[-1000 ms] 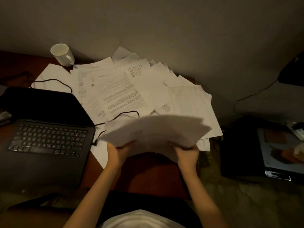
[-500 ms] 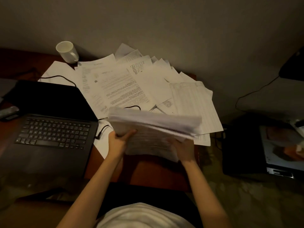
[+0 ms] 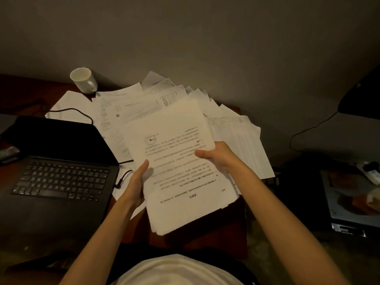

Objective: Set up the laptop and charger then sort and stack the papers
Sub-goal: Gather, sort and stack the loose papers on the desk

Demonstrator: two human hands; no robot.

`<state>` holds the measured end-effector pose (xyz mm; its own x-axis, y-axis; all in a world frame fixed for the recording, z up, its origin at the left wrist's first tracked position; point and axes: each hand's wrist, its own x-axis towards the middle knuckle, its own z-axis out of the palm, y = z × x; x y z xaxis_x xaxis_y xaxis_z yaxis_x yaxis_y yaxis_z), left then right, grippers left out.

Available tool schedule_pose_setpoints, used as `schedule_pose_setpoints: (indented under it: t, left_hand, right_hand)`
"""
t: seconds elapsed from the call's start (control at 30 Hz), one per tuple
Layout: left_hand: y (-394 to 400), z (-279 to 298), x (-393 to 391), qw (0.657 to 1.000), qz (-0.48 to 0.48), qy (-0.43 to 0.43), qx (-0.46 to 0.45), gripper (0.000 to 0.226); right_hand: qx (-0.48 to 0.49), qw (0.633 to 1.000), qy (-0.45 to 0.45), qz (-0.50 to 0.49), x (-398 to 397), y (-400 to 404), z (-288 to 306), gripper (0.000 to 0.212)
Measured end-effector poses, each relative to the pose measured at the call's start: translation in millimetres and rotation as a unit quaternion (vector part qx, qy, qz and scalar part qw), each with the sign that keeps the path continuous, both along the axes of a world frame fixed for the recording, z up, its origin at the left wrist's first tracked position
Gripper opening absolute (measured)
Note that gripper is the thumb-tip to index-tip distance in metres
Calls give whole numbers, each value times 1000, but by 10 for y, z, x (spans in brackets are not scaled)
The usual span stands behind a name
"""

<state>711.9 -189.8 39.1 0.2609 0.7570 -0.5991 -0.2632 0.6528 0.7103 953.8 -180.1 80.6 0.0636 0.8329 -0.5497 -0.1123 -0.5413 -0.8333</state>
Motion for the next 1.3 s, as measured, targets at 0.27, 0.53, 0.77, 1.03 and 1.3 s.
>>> schedule_pose_setpoints:
  t: [0.27,0.53,0.77,1.03,1.3]
  left_hand:
    - [-120,-50,-244,984,-76,101,124,47]
    - [-117,-55,-237,981,38,125,144,40]
    - [-32,-74,-112,977,81,116,160,38]
    - [42,-162,20,979,73,123,145,37]
    - [68,-172,104,979,75,116,151,40]
  right_hand:
    - [-6,1000,11,1,-246,126,-174,22]
    - [-182,920,-323,-126,227,98,-848,45]
    - [-415,807,-371,-197,641,-298,-1245,119]
    - [-275,900,-133,-312,667,-528,-1424,68]
    - [-97,829,-243,-494,485,-421,-1452,49]
